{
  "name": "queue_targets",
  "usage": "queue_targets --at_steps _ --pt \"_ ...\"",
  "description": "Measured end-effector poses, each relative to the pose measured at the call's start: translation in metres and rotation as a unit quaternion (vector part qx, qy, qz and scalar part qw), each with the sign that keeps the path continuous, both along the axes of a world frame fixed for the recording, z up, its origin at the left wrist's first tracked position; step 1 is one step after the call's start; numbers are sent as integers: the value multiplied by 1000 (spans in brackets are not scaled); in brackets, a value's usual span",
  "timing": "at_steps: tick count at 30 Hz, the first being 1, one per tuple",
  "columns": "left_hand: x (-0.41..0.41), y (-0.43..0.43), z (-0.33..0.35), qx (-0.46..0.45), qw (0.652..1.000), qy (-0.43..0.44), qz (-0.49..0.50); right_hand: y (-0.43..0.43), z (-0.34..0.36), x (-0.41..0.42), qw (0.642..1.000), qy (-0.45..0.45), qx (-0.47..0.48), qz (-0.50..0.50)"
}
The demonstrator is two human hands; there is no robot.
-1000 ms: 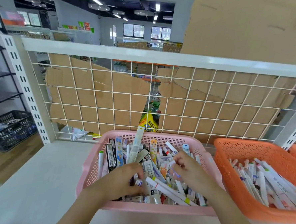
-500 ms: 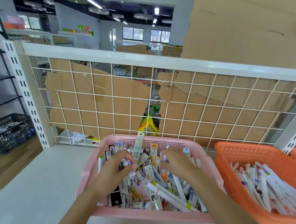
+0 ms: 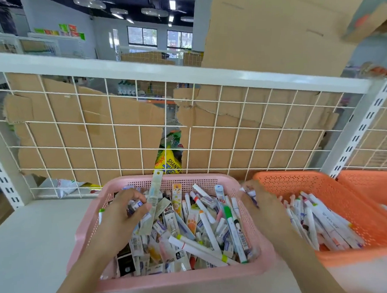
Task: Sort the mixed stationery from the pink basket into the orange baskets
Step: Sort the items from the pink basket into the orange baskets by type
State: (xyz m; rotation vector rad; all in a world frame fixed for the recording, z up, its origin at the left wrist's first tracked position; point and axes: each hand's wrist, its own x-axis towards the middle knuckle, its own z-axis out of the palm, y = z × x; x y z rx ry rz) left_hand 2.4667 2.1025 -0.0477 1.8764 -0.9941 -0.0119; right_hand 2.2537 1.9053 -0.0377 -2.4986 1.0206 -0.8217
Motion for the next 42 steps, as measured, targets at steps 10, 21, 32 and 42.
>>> queue_targets --at_steps 10,21,32,42 --pt "-21 -44 2 -41 995 1 -91 -9 -2 -129 984 -41 5 -174" --pt "-102 -118 9 -32 985 15 -171 -13 3 -244 957 -62 22 -282" --pt "-193 -220 19 -45 975 41 -214 -103 3 -335 945 -60 43 -319" --pt "-309 -333 23 -10 962 62 -267 -209 -2 -382 963 -22 46 -265"
